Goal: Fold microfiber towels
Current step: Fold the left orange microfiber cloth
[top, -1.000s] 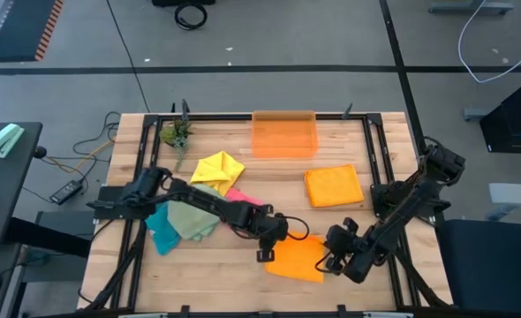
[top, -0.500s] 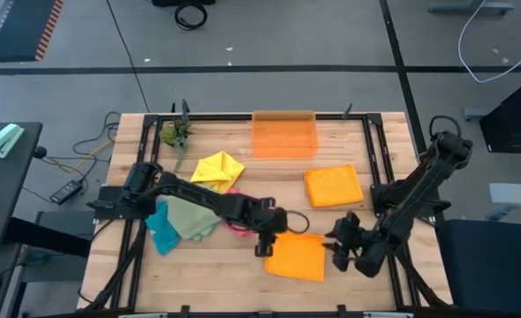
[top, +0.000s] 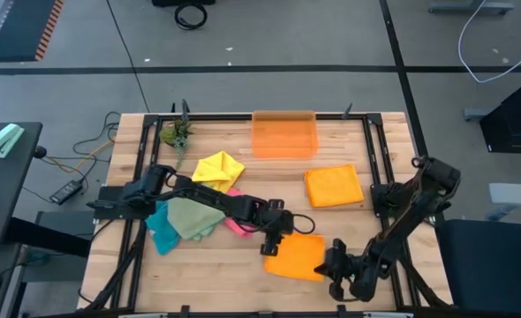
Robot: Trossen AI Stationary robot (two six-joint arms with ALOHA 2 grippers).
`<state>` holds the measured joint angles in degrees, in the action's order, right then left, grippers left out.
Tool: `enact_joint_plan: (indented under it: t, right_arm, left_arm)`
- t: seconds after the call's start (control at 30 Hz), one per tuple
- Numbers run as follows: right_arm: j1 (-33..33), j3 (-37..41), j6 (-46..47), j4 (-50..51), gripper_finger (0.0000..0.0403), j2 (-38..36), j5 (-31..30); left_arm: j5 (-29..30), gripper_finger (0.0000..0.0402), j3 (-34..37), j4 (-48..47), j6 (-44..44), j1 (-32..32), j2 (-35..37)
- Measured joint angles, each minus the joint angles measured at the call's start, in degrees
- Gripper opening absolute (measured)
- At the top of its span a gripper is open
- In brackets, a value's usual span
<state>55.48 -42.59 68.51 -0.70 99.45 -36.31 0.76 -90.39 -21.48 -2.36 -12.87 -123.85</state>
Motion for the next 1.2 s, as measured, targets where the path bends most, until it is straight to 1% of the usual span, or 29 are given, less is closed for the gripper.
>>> enact_joint_plan:
  t: [0.07, 0.13, 0.27, 0.47, 0.7, 0.77, 0.83, 0.97, 1.0, 1.2]
  right_arm:
    - [0.0, 0.0, 0.9, 0.2, 0.0007, 1.1, 0.4]
    - [0.0, 0.0, 1.4, 0.3, 0.0006, 1.5, 0.6]
    - [0.0, 0.0, 1.2, 0.3, 0.0006, 1.6, 0.6]
    - [0.1, 0.0, 1.4, 0.3, 0.0005, 1.6, 0.6]
    - [0.2, 0.0, 1.9, 0.6, 0.0005, 1.6, 1.9]
    - [0.2, 0.0, 2.1, 0.7, 0.0005, 1.6, 2.1]
    - [0.1, 0.0, 2.5, 0.7, 0.0005, 1.6, 2.6]
    - [0.0, 0.0, 2.8, 0.7, 0.0005, 1.6, 3.5]
    - [-0.1, 0.0, 2.9, 0.7, 0.0005, 1.6, 3.6]
    - [-0.7, 0.0, 2.9, 0.8, 0.0005, 1.7, 4.7]
  left_arm:
    - [-2.9, 0.0163, 0.0, 0.2, 0.0, 0.1, 0.0]
    - [-4.3, 0.0161, 0.0, 0.7, 0.0, 0.2, 0.0]
    - [-4.5, 0.0151, 0.0, 0.6, 0.0, 0.1, 0.0]
    - [-4.5, 0.0141, 0.0, 1.0, -0.7, 0.5, -2.6]
    - [-4.4, 0.0133, 0.0, 1.3, -2.2, 0.6, -2.4]
    - [-4.5, 0.0119, 0.0, 1.4, -2.6, 0.6, -2.2]
    - [-4.5, 0.0096, 0.0, 1.3, -2.6, 0.6, -2.1]
    - [-4.5, 0.0025, 0.0, 0.8, -2.5, 0.6, -2.1]
    - [-4.4, 0.0014, 0.0, 0.8, -2.5, 0.6, -2.1]
    - [-3.1, 0.0017, 0.0, 0.6, -3.0, 0.9, -2.1]
